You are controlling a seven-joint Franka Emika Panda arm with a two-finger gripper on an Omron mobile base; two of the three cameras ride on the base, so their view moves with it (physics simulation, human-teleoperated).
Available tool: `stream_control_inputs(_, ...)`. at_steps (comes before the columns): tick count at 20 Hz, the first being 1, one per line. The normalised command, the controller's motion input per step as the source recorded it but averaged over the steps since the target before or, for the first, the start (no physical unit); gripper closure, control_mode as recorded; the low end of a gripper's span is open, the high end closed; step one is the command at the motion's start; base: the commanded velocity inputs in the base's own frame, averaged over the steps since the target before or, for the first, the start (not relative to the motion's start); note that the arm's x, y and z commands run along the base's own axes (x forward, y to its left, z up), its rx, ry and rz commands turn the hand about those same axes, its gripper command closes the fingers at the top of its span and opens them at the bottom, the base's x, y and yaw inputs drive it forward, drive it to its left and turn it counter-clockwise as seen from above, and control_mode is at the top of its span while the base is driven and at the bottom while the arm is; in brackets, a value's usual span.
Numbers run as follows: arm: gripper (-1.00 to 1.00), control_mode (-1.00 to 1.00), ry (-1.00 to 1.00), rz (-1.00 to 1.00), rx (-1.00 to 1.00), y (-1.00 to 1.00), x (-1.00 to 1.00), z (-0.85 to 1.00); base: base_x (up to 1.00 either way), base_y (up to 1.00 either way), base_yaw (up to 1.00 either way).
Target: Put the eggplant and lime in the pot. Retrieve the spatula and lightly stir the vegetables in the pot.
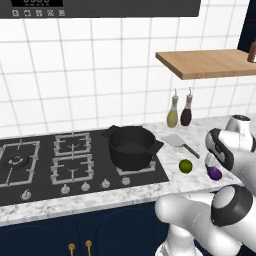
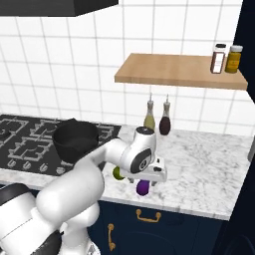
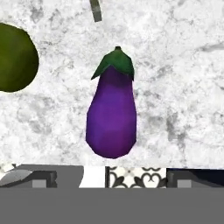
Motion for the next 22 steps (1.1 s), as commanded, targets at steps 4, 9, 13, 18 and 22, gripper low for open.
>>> stream_control_inputs(4, -1.0, -1.0, 0.0, 0.0, -0.04, 0.0, 0.05, -0.51, 0.0, 0.0, 0.0)
stream_control_inputs(9, -1.0, -1.0, 0.0, 0.0, -0.02, 0.0, 0.19, -0.31, 0.0, 0.0, 0.0)
stream_control_inputs(13, -1.0, -1.0, 0.0, 0.0, 0.0, 0.0, 0.24, -0.16, 0.0, 0.0, 0.0)
stream_control_inputs(18, 1.0, -1.0, 0.0, 0.0, 0.0, 0.0, 0.08, -0.13, 0.0, 0.0, 0.0)
stream_control_inputs(22, 1.0, -1.0, -0.07, 0.0, 0.0, 0.0, -0.12, 0.17, 0.0, 0.0, 0.0)
